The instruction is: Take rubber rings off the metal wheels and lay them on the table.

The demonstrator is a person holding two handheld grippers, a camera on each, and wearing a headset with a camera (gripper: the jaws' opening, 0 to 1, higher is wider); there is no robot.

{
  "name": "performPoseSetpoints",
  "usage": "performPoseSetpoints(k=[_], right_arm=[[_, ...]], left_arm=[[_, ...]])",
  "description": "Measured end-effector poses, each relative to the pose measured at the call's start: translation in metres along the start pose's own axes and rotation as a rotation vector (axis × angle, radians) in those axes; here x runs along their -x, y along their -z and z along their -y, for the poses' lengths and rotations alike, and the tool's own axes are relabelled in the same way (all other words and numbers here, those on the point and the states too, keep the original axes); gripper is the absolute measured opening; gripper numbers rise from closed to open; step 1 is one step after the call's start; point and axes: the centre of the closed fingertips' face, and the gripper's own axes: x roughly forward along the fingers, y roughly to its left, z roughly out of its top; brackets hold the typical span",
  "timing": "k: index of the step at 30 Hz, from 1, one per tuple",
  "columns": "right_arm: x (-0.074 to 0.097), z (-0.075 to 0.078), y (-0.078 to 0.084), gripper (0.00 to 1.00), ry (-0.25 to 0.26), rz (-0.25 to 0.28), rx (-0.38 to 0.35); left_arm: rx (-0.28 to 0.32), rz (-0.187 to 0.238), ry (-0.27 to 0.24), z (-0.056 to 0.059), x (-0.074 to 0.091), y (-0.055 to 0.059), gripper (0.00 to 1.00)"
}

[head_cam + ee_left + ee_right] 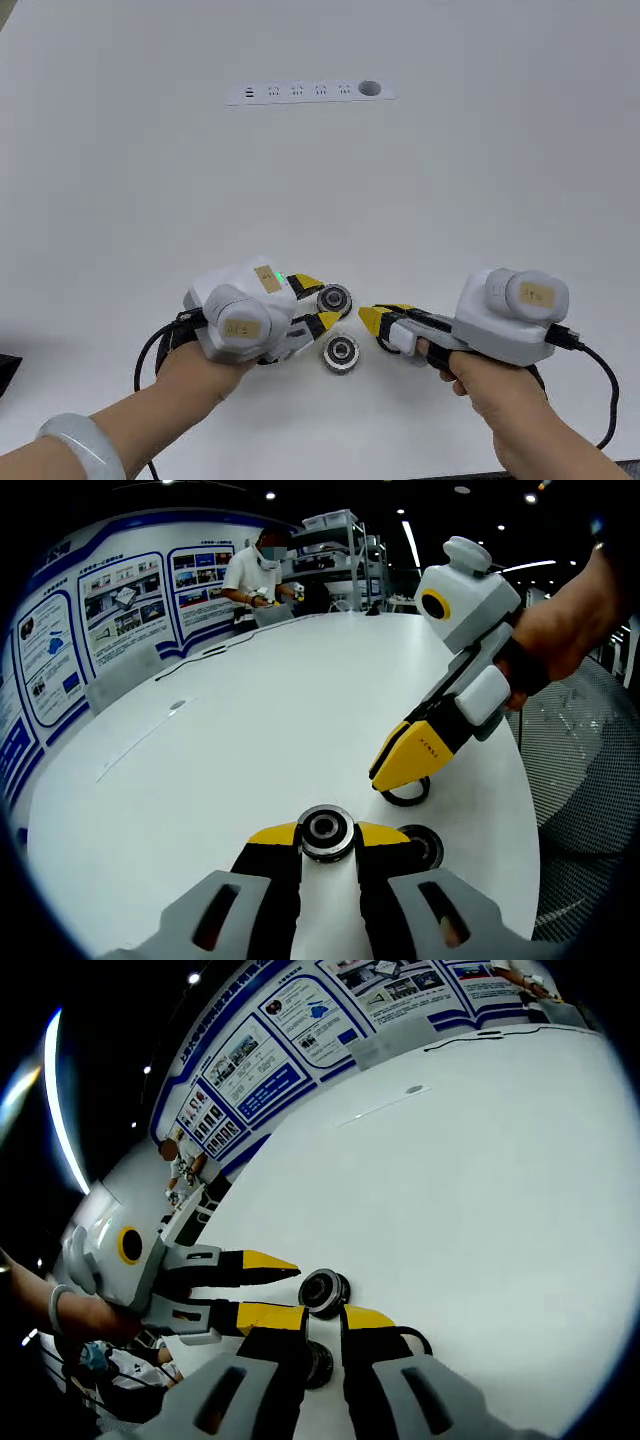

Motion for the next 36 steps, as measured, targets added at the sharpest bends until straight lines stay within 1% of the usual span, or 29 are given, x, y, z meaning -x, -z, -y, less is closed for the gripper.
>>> performPoseSetpoints(k=[6, 9, 10, 16, 20, 27, 36], right_arm=[[-0.003, 0.0, 0.001, 0.14, -0.005, -0.003, -0.01], [-0.003, 0.0, 0.001, 0.14, -0.006, -0.003, -0.016], [-0.004, 0.001, 0.001, 0.14, -0.005, -0.003, -0.02], [-0.005, 0.003, 0.001, 0.14, -0.006, 0.001, -0.039], [-0.008, 0.003, 0.0, 0.14, -0.014, 0.009, -0.072], [-0.019, 0.006, 0.003, 0.15, -0.021, -0.005, -0.112], [-0.027, 0.009, 0.005, 0.17, -0.025, -0.009, -0.157]], left_arm=[[0.001, -0.02, -0.003, -0.002, -0.006, 0.003, 0.2], [0.003, -0.037, -0.003, -0.003, -0.008, 0.007, 0.19], [0.013, -0.041, -0.003, -0.003, -0.008, 0.008, 0.19], [0.015, -0.037, 0.006, -0.002, -0.009, 0.006, 0.17], [0.023, -0.035, 0.008, -0.003, -0.01, 0.006, 0.15], [0.035, -0.038, 0.015, -0.002, -0.011, 0.006, 0.14], [0.041, -0.04, 0.017, -0.003, -0.011, 0.008, 0.14]])
